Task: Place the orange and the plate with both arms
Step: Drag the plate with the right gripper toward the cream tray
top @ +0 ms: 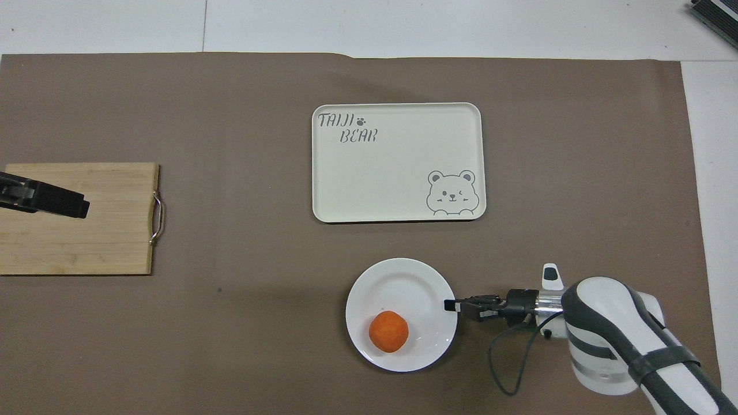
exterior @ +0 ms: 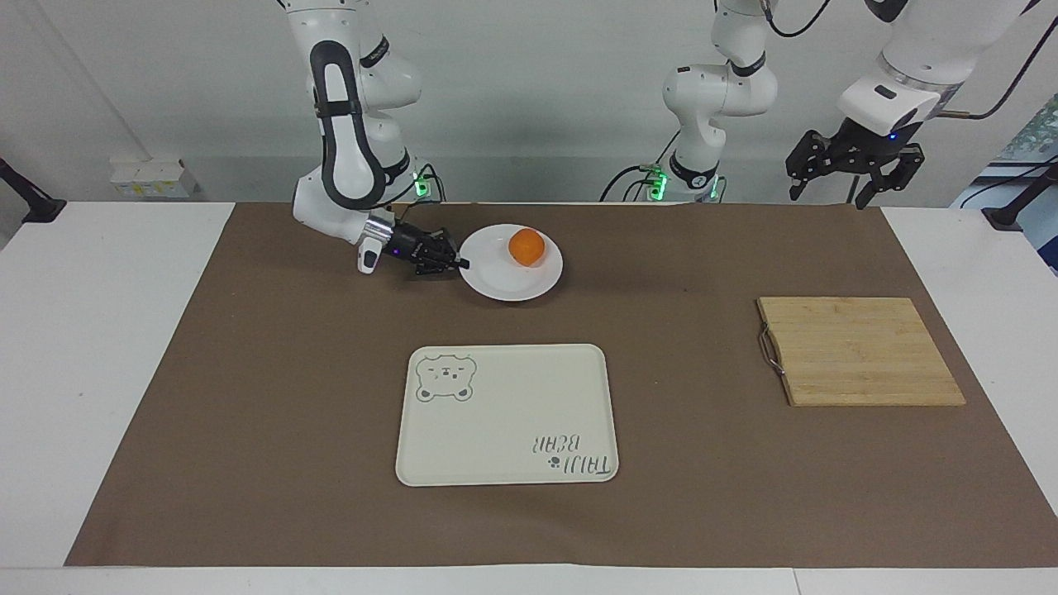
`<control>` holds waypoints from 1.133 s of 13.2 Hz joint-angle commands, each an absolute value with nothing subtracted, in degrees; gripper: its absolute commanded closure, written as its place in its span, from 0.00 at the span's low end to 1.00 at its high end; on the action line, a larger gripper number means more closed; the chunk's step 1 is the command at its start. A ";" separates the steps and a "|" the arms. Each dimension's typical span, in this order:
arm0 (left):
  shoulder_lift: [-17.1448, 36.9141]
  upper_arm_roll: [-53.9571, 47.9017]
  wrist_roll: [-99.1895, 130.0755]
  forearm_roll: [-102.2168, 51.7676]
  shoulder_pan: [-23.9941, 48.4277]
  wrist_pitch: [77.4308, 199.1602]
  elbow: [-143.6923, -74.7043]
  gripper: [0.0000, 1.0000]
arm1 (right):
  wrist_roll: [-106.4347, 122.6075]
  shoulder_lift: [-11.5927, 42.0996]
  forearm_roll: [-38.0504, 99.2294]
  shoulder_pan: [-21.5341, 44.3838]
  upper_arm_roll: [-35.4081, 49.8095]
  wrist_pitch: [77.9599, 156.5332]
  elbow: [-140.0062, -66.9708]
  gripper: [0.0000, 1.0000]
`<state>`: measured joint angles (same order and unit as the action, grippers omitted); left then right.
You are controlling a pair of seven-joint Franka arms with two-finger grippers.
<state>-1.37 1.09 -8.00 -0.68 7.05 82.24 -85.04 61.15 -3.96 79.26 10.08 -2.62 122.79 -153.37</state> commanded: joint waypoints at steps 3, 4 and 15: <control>-0.62 1.14 -7.38 0.00 7.21 80.42 -82.97 0.00 | 60.38 -3.69 79.72 8.88 -2.29 121.38 -152.32 1.00; -0.70 1.14 -7.38 0.17 7.21 80.68 -83.06 0.00 | 59.51 -3.69 79.72 8.70 -2.29 119.72 -151.97 1.00; -1.67 1.14 -8.17 -0.09 7.21 80.95 -84.20 0.00 | 52.22 -4.83 79.72 7.12 -2.55 114.26 -147.05 1.00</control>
<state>-1.36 0.95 -8.01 -0.68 7.06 82.15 -84.35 55.18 -3.92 79.26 8.06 -2.69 116.73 -148.23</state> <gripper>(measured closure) 0.000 0.960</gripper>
